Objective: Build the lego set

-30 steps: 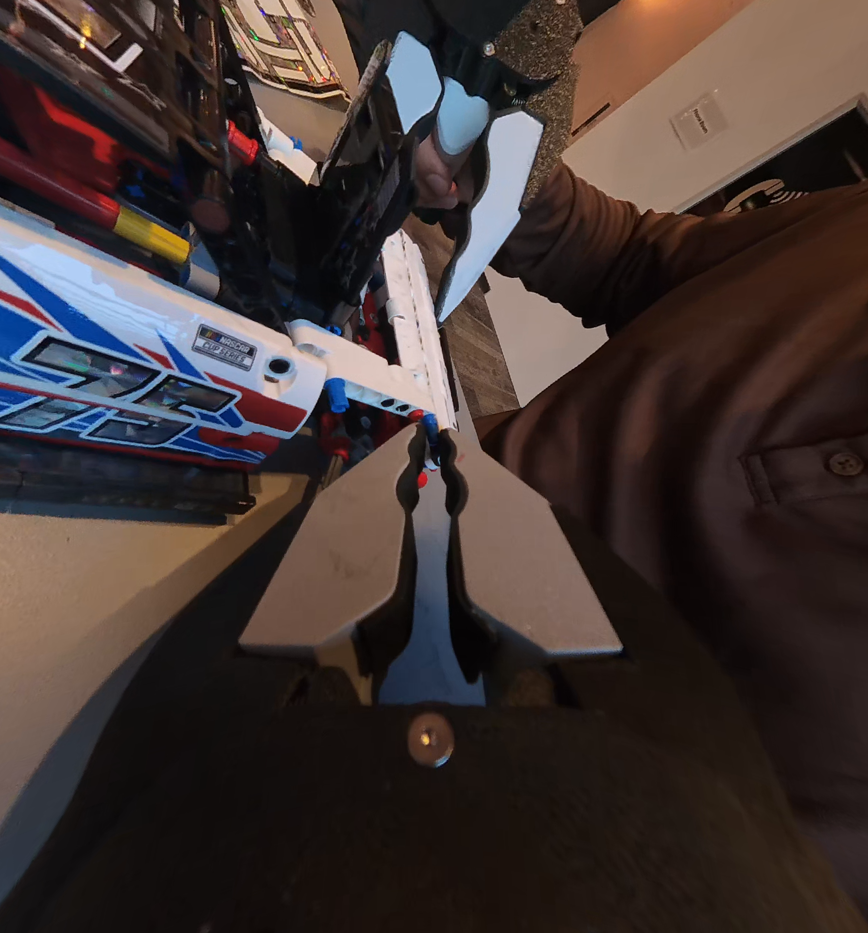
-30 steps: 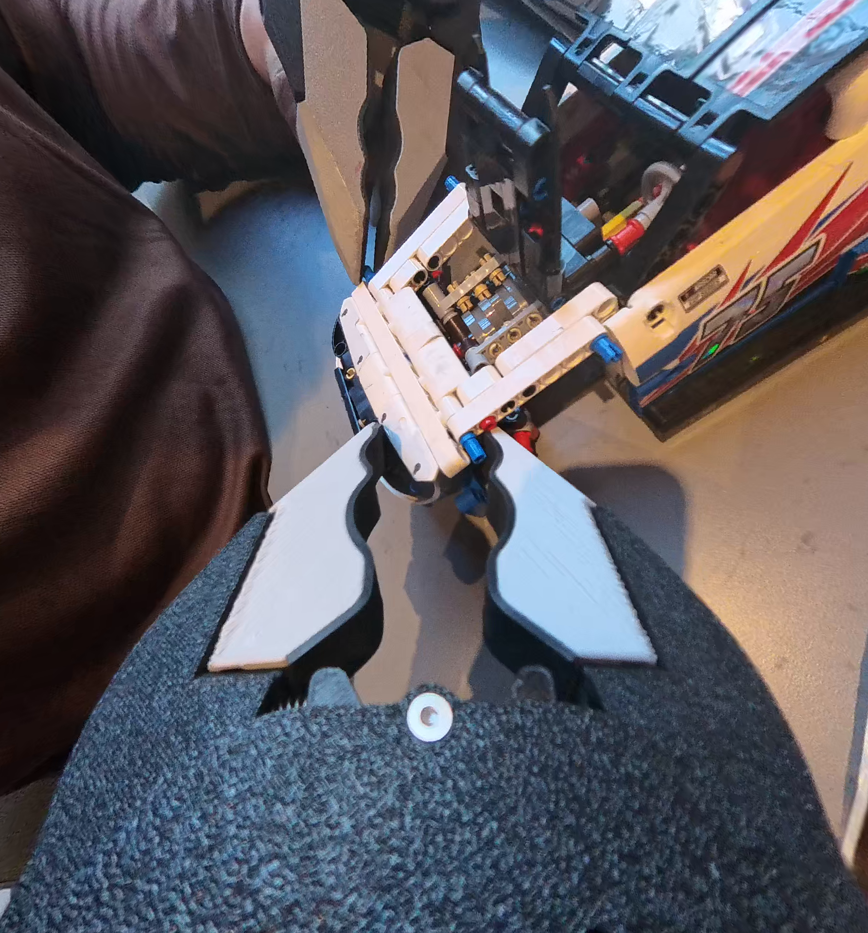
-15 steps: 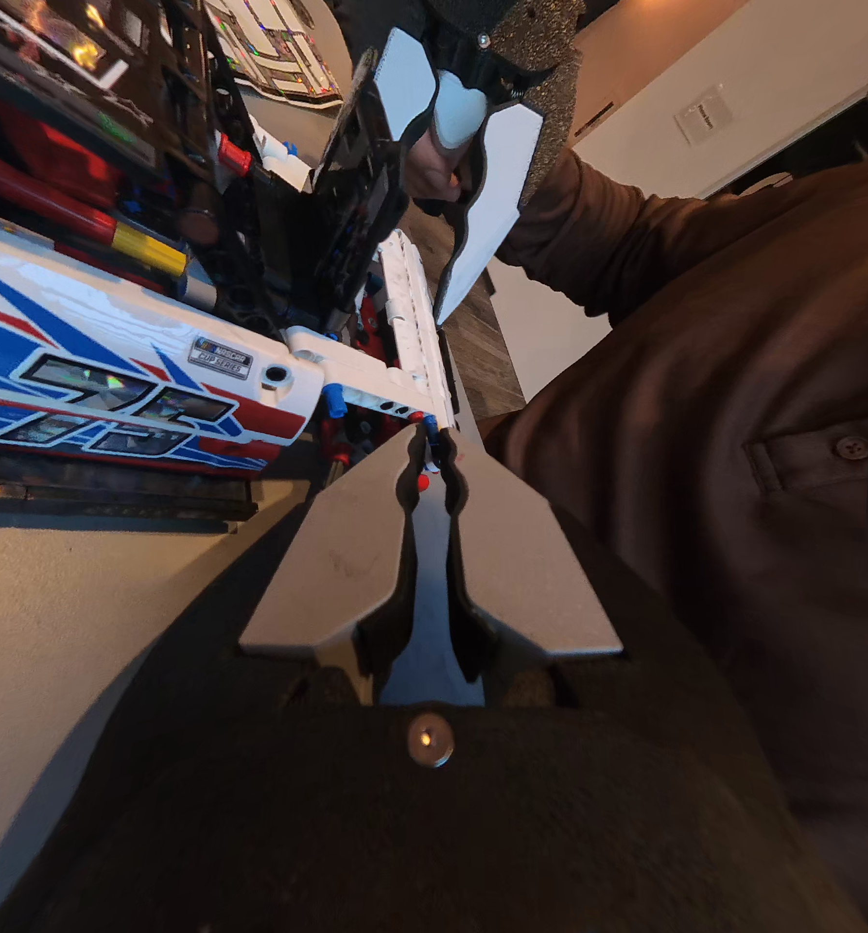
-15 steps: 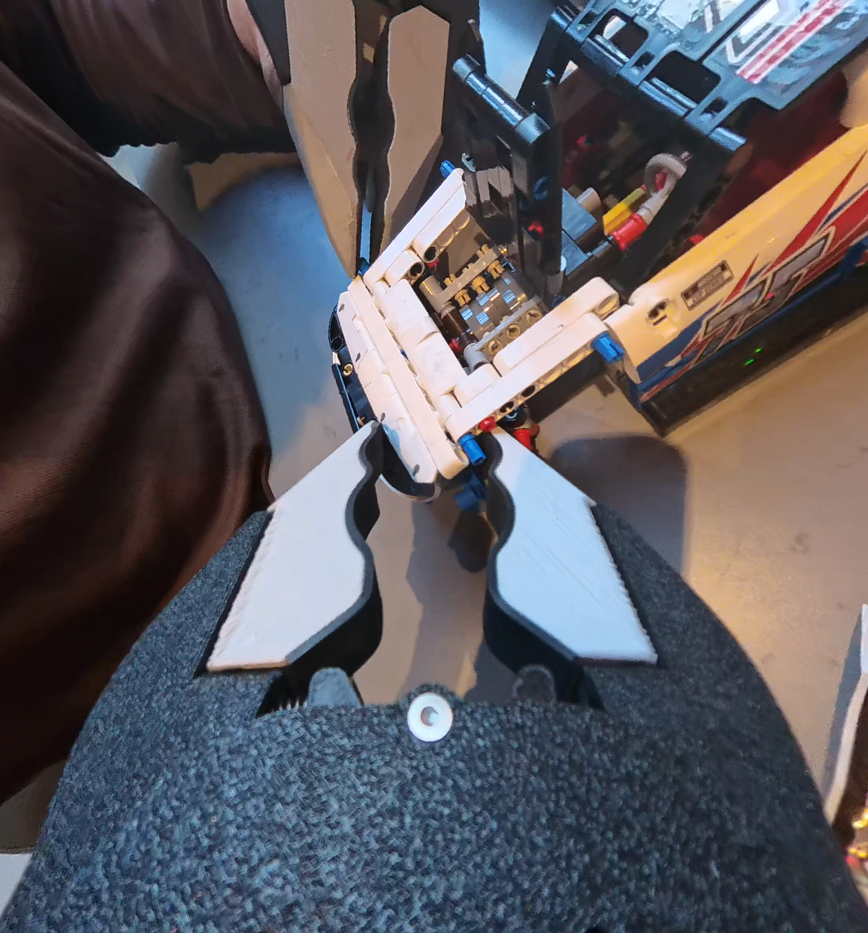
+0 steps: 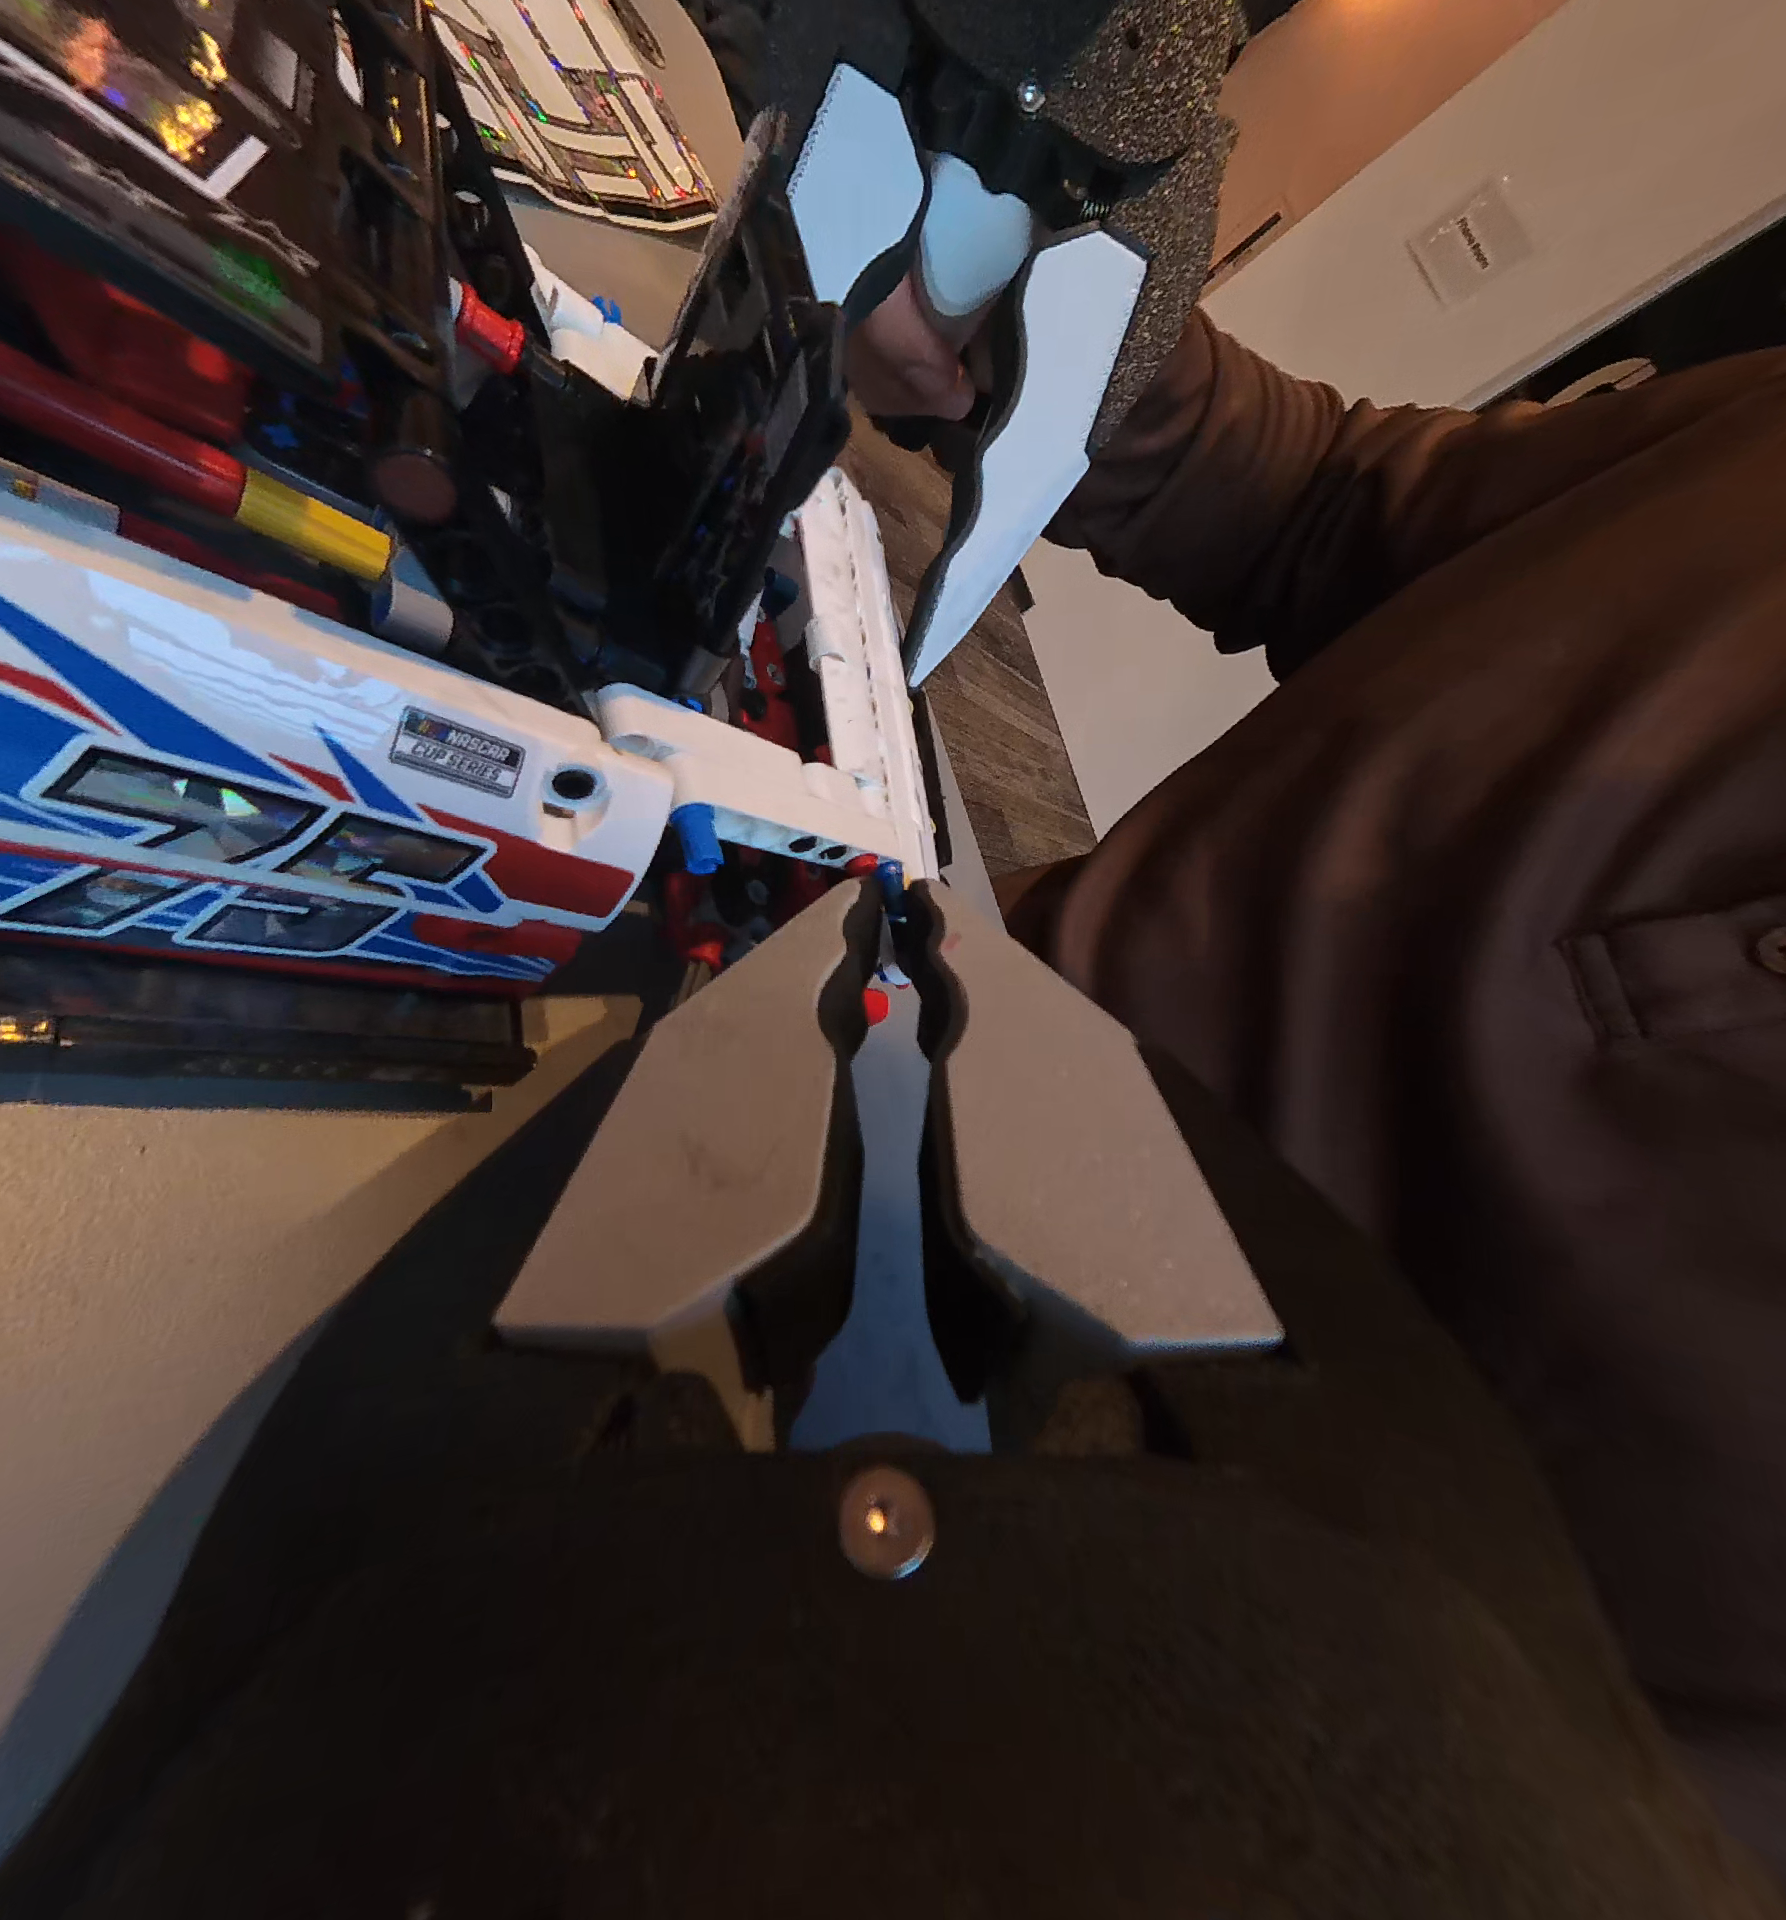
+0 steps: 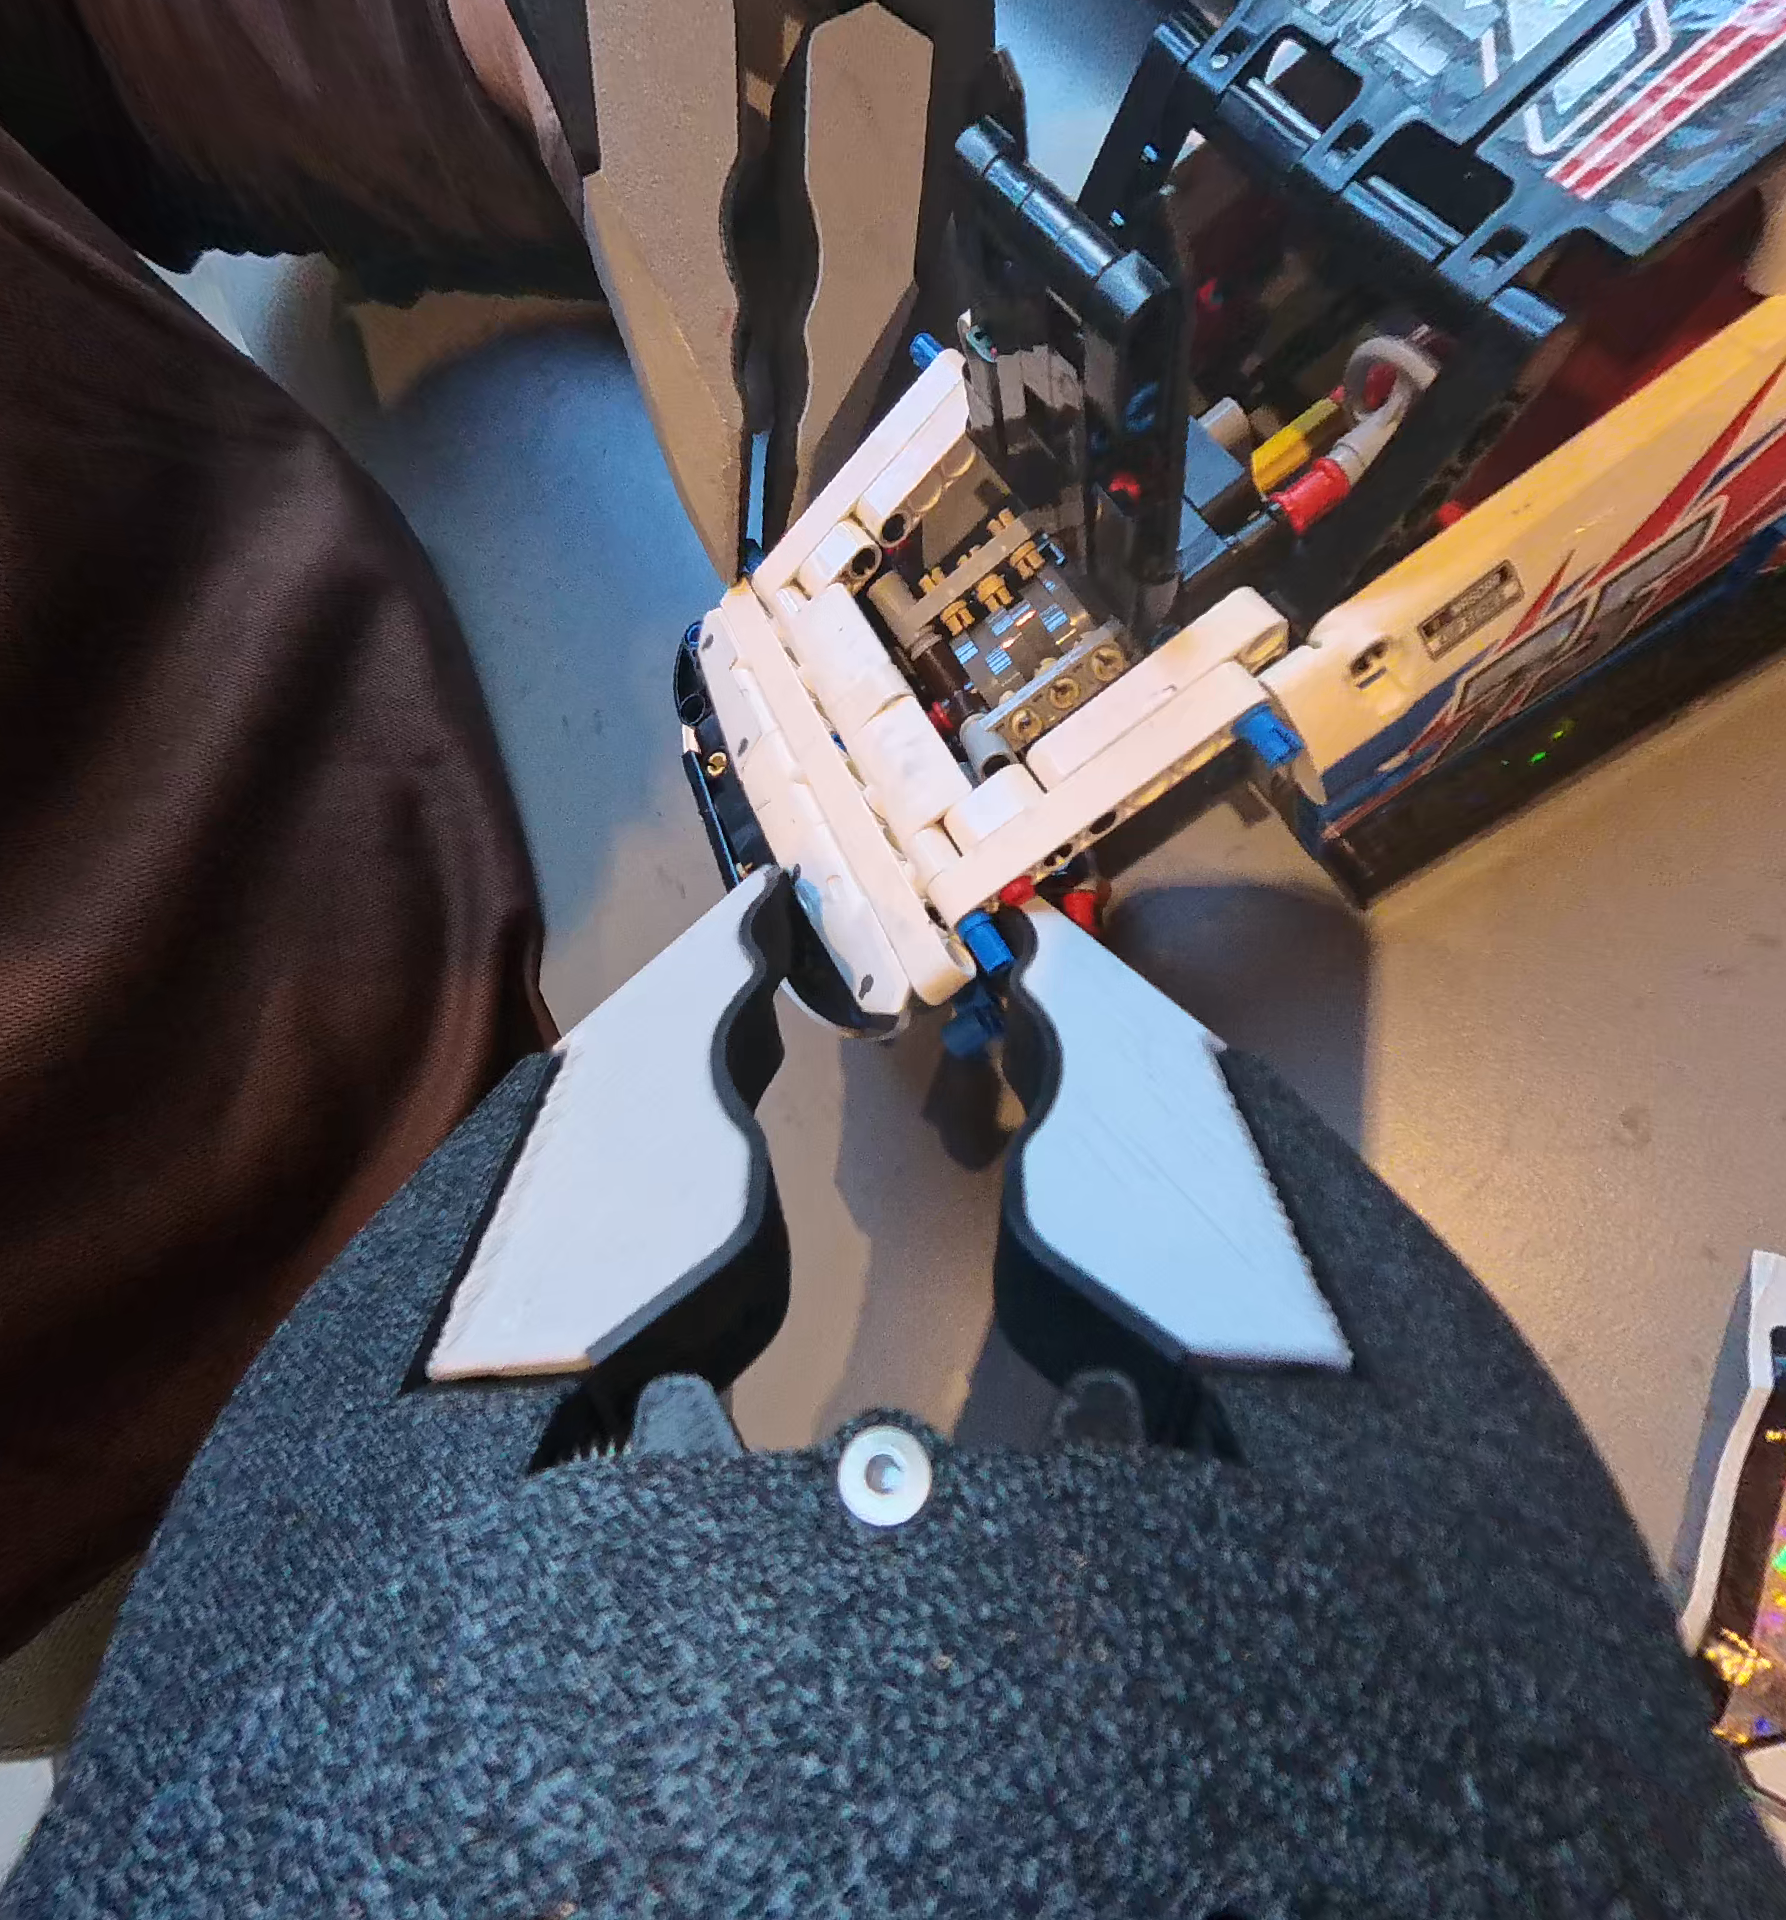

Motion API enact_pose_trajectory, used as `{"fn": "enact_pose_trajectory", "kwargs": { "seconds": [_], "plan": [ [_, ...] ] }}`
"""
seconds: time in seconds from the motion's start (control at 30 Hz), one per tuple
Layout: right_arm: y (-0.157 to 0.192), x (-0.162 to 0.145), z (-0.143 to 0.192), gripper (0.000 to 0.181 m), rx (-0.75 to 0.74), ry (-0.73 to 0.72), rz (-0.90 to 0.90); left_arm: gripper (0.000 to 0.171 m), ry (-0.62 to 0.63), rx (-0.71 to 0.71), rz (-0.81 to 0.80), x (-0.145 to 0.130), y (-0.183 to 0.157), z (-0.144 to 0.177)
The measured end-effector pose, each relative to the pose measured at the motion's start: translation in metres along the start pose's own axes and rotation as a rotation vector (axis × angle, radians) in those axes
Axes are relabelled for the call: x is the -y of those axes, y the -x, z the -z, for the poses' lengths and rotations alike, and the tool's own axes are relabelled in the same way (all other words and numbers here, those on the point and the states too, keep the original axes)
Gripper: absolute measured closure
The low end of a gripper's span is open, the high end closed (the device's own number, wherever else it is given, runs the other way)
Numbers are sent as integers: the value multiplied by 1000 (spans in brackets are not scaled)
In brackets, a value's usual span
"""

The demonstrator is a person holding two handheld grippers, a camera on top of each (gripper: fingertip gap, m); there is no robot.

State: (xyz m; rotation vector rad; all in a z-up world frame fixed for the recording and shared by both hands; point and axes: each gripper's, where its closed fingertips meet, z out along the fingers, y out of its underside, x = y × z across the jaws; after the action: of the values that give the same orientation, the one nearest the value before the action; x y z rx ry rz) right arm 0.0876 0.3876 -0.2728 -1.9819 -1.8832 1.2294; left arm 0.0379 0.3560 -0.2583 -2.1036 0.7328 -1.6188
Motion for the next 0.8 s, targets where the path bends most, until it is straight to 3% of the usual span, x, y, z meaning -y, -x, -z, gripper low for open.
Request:
{"fn": "enact_pose_trajectory", "kwargs": {
  "seconds": [0.4, 0.57, 0.8],
  "plan": [
    [-2, -2, 1, 141, -17, 36, -41, 169, -25, -21, 44, 2, -1, 0],
    [-7, -7, 17, 130, -94, 20, -55, 169, -38, -24, 32, 2, -3, 3],
    [-3, -14, 23, 152, -167, 62, -20, 169, -40, -17, 24, 1, -3, 3]
  ]
}}
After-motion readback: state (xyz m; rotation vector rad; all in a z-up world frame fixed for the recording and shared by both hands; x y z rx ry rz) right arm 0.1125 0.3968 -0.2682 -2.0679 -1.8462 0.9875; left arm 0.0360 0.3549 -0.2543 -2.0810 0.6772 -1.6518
